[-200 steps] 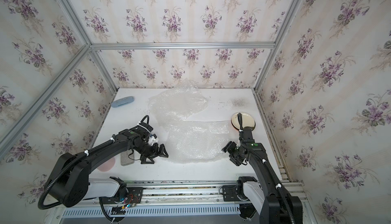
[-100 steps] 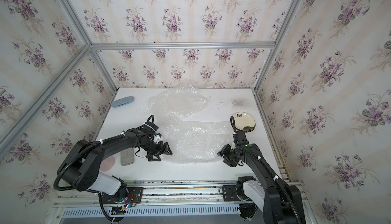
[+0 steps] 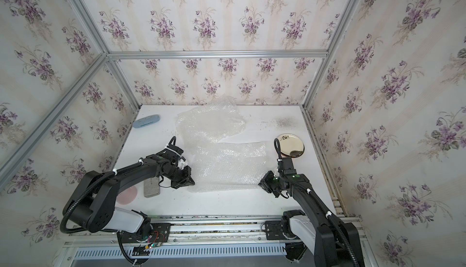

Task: Unpack dinner plates from bubble wrap
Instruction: Pick up the bubble wrap from the center of the board.

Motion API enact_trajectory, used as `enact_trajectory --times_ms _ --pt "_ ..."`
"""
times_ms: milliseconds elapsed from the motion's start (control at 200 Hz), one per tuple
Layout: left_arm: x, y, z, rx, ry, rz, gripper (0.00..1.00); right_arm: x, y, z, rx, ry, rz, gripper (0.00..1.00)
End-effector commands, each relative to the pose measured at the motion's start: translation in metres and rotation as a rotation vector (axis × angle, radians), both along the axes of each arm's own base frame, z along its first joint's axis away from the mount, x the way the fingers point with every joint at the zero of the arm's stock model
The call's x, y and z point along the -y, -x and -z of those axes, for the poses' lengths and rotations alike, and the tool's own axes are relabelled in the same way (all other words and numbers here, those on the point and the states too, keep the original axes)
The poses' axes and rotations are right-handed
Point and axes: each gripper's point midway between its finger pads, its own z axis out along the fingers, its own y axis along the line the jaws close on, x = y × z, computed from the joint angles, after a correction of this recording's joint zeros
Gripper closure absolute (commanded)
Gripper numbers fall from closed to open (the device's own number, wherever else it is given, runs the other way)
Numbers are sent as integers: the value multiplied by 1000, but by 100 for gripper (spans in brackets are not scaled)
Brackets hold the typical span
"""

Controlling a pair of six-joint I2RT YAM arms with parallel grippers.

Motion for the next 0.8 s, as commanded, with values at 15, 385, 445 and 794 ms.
enact_trajectory --times_ms 15,385,445,794 --pt "-28 -15 1 11 -74 -95 100 4 0 4 14 34 -11 100" --pt "-36 -35 -14 21 -25 -75 100 3 6 8 -8 43 -71 97" --pt "-32 -36 -19 29 3 -70 100 0 5 5 -4 22 -75 94" --pt "-14 -38 -23 37 91 4 100 -31 -13 -29 174 -170 -130 54"
